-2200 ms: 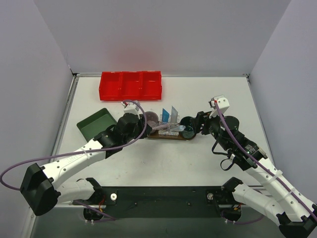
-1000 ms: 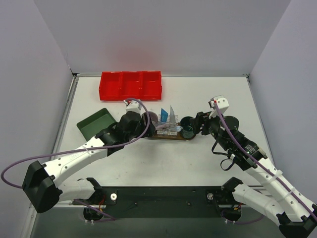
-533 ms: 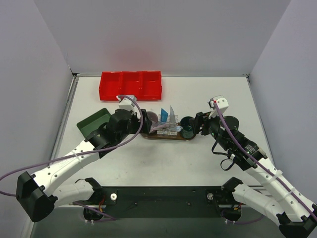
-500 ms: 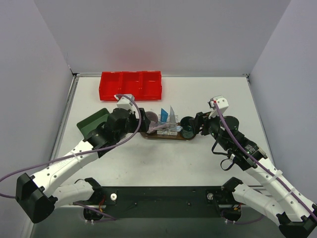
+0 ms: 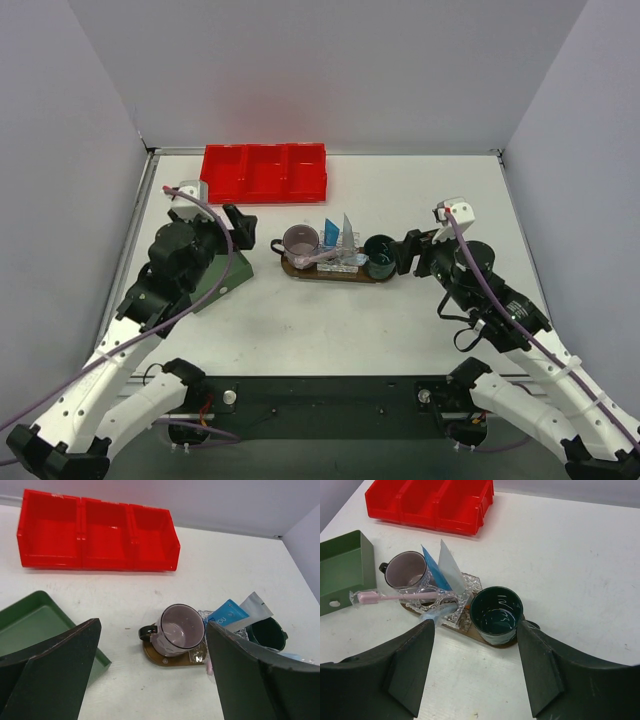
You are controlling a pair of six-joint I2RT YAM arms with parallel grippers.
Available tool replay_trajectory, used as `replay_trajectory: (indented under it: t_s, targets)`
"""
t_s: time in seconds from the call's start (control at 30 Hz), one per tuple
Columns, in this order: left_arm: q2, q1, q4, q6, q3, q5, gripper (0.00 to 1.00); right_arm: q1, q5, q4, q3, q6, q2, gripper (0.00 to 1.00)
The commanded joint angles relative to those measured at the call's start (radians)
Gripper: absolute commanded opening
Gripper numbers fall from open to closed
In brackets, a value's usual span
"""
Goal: Prepare toiletry sets of a toothbrush and toothpaste on the tray
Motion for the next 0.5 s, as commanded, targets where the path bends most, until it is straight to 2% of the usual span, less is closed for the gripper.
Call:
replay_trajectory:
  t_s: [0.0, 0.17, 0.47]
  targets:
    - [-0.115, 0.005, 0.087, 0.113, -0.042, -0.057, 0.97, -0.006, 0.051, -0.021, -0.003, 0.003, -0.042, 0.62]
    - [-0.228, 0.004, 0.102, 0.140, -0.082, -0.117, 0.97, -0.006, 0.056, -0.018, -0.021, -0.014, -0.094, 0.62]
    - [-0.267, 0.004, 0.061, 0.135, -0.087, -0.198, 0.97, -0.006, 0.068, 0.001, -0.038, -0.020, -0.122, 0.62]
